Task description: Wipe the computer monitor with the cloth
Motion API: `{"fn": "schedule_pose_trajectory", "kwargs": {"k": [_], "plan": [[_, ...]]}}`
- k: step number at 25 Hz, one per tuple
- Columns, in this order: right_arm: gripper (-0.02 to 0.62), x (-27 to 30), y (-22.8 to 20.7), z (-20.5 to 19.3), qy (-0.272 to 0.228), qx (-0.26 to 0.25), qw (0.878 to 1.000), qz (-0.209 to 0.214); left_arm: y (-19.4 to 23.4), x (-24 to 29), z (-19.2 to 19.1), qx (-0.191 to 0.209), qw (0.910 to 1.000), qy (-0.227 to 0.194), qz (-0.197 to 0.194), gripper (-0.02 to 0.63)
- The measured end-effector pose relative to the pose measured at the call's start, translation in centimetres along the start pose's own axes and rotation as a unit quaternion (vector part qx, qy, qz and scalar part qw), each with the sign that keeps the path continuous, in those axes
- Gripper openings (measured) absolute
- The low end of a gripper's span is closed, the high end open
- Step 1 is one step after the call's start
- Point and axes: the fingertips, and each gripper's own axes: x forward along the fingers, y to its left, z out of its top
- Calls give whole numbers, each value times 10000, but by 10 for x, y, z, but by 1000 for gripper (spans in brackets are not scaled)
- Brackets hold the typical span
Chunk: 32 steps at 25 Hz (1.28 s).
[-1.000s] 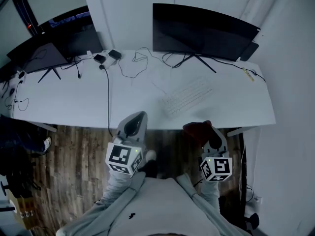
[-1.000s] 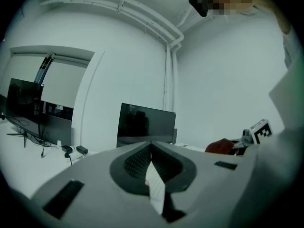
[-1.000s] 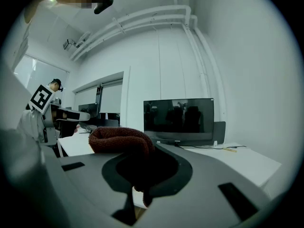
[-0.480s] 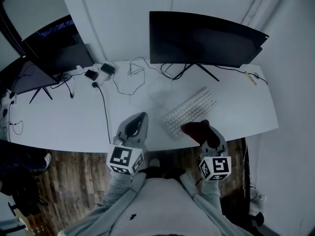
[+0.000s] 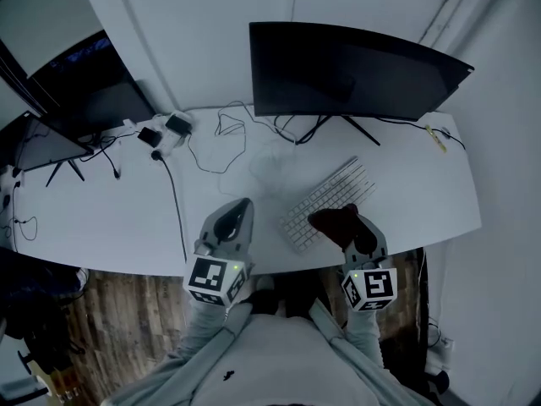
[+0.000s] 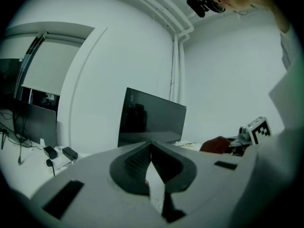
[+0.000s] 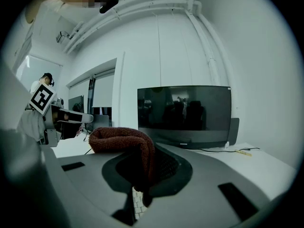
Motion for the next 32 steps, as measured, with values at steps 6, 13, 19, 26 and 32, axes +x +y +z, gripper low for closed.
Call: {"fn": "schedule_pose_trajectory", "kwargs": {"k": [6, 13, 19, 26, 32], "plan": [[37, 44, -36, 17, -130, -85, 9994, 297, 3, 44, 15, 5, 9995, -102, 286, 21], [37, 103, -82, 54, -380, -269, 9957, 802, -2, 99, 50, 60, 9971, -378, 652, 21], [37, 131, -109, 71, -519, -418, 9900, 1242, -8, 121, 56, 11, 9928, -458, 1103, 21], [37, 141, -121, 71, -544, -294, 9851, 1604, -10, 126, 54, -3, 9876, -467, 1497, 21], [37, 146, -117, 82, -670, -285, 9833, 1670, -6, 123, 59, 37, 9874, -418, 1527, 21]]}}
